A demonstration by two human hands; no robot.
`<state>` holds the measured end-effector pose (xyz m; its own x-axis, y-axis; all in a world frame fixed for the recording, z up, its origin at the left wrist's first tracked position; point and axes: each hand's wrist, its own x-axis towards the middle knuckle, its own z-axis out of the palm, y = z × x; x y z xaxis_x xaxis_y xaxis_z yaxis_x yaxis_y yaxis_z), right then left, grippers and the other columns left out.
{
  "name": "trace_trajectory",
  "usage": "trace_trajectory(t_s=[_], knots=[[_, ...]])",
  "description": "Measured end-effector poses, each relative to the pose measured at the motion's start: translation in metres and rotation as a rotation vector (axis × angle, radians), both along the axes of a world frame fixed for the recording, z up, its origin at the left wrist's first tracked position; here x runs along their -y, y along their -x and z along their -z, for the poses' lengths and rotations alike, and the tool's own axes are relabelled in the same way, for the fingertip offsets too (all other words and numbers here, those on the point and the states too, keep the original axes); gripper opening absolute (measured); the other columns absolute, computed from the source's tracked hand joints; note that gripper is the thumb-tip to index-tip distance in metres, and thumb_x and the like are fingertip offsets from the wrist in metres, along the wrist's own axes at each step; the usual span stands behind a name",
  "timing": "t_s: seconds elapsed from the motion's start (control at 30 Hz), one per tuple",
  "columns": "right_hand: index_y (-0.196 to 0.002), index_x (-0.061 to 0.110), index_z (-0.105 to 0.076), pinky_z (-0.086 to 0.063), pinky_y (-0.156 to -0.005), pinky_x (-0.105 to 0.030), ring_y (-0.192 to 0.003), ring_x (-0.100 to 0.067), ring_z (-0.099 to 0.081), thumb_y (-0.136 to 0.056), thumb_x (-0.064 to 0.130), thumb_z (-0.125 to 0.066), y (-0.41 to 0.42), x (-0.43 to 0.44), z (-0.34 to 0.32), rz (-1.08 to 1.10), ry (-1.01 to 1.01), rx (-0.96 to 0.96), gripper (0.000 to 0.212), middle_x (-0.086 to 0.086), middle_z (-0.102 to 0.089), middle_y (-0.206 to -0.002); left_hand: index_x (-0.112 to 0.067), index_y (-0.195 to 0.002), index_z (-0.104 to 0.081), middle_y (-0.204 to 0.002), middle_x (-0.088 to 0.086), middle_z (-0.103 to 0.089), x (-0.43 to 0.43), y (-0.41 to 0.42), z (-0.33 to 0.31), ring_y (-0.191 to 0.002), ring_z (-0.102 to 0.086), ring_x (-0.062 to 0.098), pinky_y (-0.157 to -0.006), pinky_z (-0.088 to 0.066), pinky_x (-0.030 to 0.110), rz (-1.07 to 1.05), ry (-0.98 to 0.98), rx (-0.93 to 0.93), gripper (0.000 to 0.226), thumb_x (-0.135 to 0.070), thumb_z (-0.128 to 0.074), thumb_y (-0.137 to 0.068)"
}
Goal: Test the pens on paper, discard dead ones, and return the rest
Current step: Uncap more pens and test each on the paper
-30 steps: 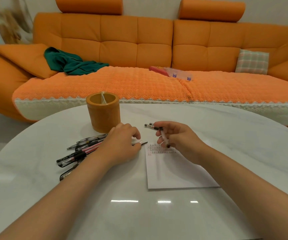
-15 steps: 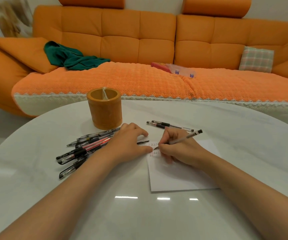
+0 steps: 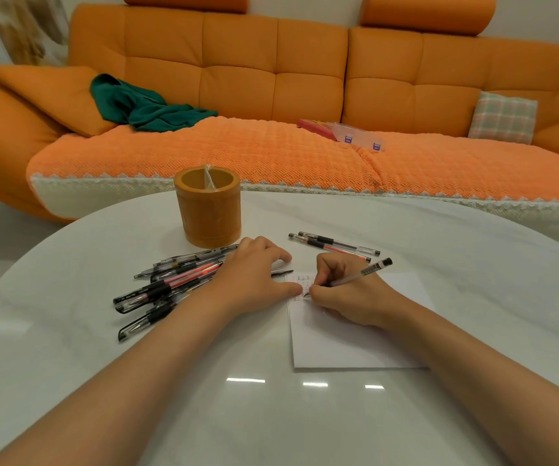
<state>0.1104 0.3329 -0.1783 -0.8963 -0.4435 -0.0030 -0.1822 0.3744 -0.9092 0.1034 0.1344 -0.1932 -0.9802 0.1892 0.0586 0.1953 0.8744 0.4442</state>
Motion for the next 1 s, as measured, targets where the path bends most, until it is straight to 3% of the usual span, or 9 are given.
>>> trace_trajectory(t_s=[0.5, 0.63, 0.77, 1.0], knots=[[-0.067, 0.009, -0.051, -0.042, -0.048, -0.027, -0.050, -0.014, -0.055, -0.082, 0.003, -0.070, 0.0017, -0.0003, 0.0056, -0.012, -0.094, -0.099, 0.025, -0.006, -0.059, -0.058, -0.040, -0.135, -0.052, -0.137, -0.010, -0.044, -0.0013, 0.0002, -0.0005, -0.133, -0.031, 0.013, -0.108, -0.037, 0.041, -0.010, 0.008, 0.020, 0.063, -0.063, -0.068, -0.080], [-0.068, 0.003, -0.051, -0.040, -0.048, -0.025, -0.051, -0.014, -0.054, -0.083, 0.004, -0.070, 0.0008, -0.0008, 0.0061, -0.004, -0.084, -0.123, 0.024, -0.016, -0.062, -0.061, -0.040, -0.135, -0.052, -0.137, -0.011, -0.044, -0.0009, 0.0008, -0.0008, -0.133, -0.031, 0.013, -0.107, -0.037, 0.040, -0.011, 0.006, 0.018, 0.063, -0.063, -0.068, -0.080], [-0.068, 0.002, -0.051, -0.038, -0.048, -0.024, -0.051, -0.011, -0.050, -0.082, 0.003, -0.069, 0.0018, -0.0015, 0.0074, -0.023, -0.103, -0.108, 0.023, -0.005, -0.057, -0.057, -0.038, -0.136, -0.052, -0.137, -0.010, -0.044, -0.0014, 0.0002, -0.0004, -0.133, -0.031, 0.013, -0.107, -0.037, 0.039, -0.009, 0.007, 0.014, 0.063, -0.062, -0.068, -0.079], [-0.069, 0.001, -0.051, -0.040, -0.047, -0.025, -0.051, -0.018, -0.055, -0.082, 0.000, -0.068, 0.0039, -0.0016, 0.0088, -0.010, -0.048, -0.073, 0.022, -0.006, -0.058, -0.056, -0.038, -0.137, -0.051, -0.138, -0.010, -0.043, -0.0007, 0.0000, -0.0021, -0.134, -0.030, 0.013, -0.108, -0.037, 0.040, -0.010, 0.014, 0.025, 0.065, -0.063, -0.068, -0.080]])
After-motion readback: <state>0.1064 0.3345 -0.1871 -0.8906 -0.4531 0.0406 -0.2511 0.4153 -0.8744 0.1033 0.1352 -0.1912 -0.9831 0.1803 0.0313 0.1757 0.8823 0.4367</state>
